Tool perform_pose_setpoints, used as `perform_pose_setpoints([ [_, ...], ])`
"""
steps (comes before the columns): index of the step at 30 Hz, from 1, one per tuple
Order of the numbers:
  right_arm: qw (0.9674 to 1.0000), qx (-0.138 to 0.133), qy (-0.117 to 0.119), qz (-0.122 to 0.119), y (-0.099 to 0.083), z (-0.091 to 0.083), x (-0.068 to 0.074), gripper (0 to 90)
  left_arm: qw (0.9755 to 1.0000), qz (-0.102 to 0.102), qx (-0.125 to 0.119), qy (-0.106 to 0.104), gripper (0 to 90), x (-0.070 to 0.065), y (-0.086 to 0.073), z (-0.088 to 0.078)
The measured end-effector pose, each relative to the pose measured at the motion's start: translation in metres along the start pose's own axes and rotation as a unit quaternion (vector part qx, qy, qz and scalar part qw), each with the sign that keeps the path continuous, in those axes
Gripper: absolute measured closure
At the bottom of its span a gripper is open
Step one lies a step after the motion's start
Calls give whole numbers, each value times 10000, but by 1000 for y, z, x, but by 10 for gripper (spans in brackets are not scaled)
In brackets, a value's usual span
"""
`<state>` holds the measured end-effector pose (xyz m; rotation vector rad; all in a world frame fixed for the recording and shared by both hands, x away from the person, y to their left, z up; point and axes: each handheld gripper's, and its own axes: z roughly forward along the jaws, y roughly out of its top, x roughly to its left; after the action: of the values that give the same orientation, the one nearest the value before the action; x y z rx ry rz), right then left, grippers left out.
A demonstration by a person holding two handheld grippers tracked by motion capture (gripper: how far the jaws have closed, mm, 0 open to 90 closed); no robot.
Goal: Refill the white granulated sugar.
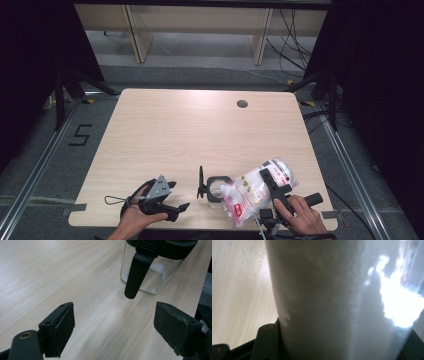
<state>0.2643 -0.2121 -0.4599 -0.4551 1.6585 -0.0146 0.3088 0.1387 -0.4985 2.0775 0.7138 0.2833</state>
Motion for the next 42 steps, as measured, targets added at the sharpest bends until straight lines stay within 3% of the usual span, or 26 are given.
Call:
perform_pose_setpoints([
  [1,9999,59,23,107,0,-1,1,400,10000,32,30,33,167,1,0,0],
  [4,9999,-25,-107,-71,1,-1,-2,400,10000,2,-31,58,168,-1,-1,0],
  [5,9999,-30,-122,-12,1,-1,-2,400,9999,11,-63,92,167,0,-1,1],
  [9,10000,-4,7,-24,1,2,0,401,10000,-21,-50,56,167,-1,-1,0],
  [13,9999,11,-24,130,0,0,0,401,9999,93,-45,68,168,1,0,0],
  [16,9997,70,59,215,0,1,4,403,9999,59,-43,80,168,1,-1,0],
  [19,10000,-38,6,43,0,2,0,402,9999,83,0,62,168,1,0,-1],
  [21,9999,45,15,101,0,1,1,402,9999,74,50,131,168,1,-1,-2],
  [22,9998,56,1,167,0,0,2,402,9998,214,60,20,168,4,0,-2],
  [25,10000,-29,-38,-10,1,2,-1,403,9999,70,-91,70,168,1,-1,0],
  [26,10000,-7,-19,39,1,2,0,403,9998,67,82,137,168,1,-1,-2],
  [27,10000,-7,-19,39,1,2,0,403,9999,7,22,104,168,0,-1,-2],
  [28,10000,-22,-65,4,1,1,0,403,9999,121,67,87,168,2,-1,-2],
  [30,9999,40,-37,90,0,0,0,403,9999,-16,-58,93,168,0,-1,0],
  [33,9999,48,-64,65,0,-1,-1,403,9998,172,36,99,168,2,0,-2],
  [35,9999,75,-4,108,0,0,1,403,9999,91,-55,31,168,2,0,-1],
  [37,10000,64,-4,56,0,1,1,404,9998,185,40,98,168,2,-1,-2],
  [39,9999,33,-102,-97,1,0,-1,403,10000,-19,10,56,168,0,-1,-2],
  [40,9998,30,-113,-138,2,0,-2,403,10000,14,-31,56,168,1,-1,-1],
  [42,9999,-41,-122,33,1,-1,-4,404,9999,16,18,101,168,0,-1,-2],
])
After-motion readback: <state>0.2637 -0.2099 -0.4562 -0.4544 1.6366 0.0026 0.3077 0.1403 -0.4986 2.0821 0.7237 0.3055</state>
